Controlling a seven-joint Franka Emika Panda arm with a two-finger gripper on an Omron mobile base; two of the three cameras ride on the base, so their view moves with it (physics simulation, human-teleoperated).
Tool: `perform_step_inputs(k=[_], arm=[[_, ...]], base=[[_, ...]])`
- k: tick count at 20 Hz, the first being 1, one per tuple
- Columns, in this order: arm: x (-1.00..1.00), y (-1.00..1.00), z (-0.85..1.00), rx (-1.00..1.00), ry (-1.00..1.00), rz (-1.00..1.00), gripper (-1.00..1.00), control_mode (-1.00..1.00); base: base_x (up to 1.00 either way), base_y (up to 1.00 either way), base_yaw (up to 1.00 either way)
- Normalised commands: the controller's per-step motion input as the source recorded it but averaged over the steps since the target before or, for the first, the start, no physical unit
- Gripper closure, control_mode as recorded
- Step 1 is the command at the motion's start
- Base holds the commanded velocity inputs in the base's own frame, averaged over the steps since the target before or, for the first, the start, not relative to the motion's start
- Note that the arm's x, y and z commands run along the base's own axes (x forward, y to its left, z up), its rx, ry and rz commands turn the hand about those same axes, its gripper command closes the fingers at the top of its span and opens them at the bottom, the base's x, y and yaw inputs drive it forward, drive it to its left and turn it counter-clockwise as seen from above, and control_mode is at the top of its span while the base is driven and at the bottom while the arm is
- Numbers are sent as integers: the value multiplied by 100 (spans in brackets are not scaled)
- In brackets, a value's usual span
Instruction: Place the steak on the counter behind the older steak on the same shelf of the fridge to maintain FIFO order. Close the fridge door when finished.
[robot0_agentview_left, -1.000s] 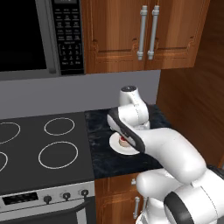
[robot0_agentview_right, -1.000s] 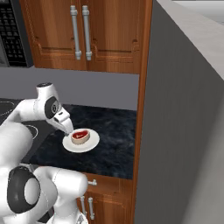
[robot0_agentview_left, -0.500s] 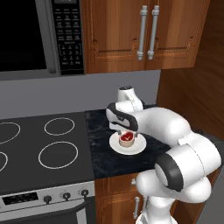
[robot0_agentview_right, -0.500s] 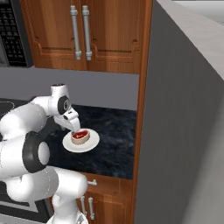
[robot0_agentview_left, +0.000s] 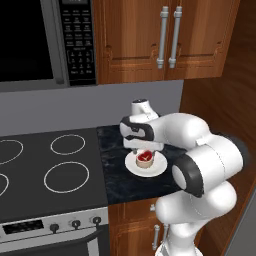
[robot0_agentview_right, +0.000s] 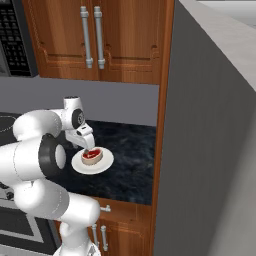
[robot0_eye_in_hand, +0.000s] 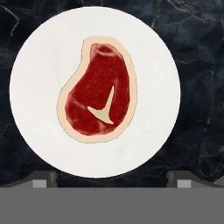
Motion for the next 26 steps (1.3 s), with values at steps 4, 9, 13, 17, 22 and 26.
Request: perform_step_inputs(k=[4,9,13,17,22,26], arm=[[0,-6,-21,0,-4,0,-100,-100],[1,-18,-11,0,-8,0,-100,-100],[8,-24,0,1,-6,0,-100,-100],[18,-23,-4,2,0,0,-100,-100],[33,-5,-15,0,0,0,-100,-100],[40,0,-10,0,0,0,-100,-100]], base=[[0,0,0],[0,0,0],[0,0,0],[0,0,0],[0,0,0],[0,0,0]])
